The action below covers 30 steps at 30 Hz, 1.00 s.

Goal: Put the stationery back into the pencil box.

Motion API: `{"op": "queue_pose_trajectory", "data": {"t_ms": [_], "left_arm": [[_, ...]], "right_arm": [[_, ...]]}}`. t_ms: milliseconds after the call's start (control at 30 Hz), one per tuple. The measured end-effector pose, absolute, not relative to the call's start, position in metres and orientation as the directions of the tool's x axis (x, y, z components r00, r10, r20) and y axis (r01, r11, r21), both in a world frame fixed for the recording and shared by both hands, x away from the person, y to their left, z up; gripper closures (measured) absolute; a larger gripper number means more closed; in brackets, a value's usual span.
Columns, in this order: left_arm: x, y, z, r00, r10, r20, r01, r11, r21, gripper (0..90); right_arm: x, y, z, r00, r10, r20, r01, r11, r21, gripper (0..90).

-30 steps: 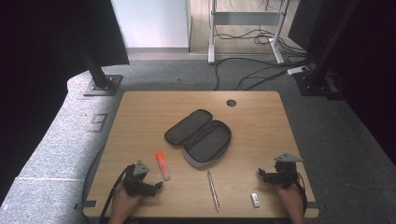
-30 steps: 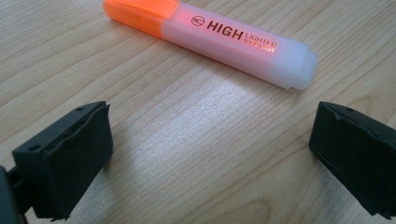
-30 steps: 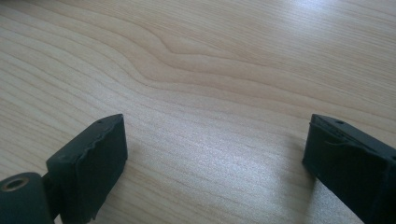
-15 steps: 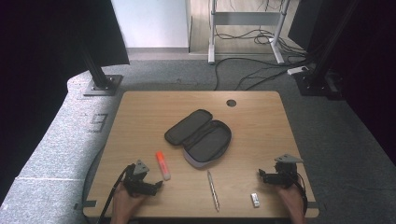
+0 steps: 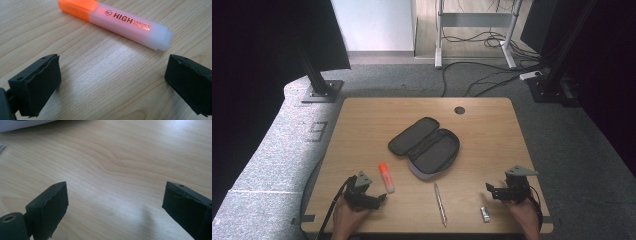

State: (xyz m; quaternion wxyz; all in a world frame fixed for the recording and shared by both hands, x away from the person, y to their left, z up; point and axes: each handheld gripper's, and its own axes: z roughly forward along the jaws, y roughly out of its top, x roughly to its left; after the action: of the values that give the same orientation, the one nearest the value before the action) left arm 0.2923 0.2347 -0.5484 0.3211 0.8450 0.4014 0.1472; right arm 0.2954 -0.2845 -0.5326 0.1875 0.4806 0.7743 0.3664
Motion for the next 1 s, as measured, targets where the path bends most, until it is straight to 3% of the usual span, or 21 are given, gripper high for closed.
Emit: {"op": "queue_pose_trajectory", "data": {"t_ms": [1000], "left_arm": [[0.293, 0.234, -0.548, 0.638, 0.77, -0.008, 0.581, -0.474, 0.662, 0.4]], "right_arm": [[0.241, -0.258, -0.53, -0.616, 0.783, 0.086, 0.605, 0.4, 0.688, 25.1]]}}
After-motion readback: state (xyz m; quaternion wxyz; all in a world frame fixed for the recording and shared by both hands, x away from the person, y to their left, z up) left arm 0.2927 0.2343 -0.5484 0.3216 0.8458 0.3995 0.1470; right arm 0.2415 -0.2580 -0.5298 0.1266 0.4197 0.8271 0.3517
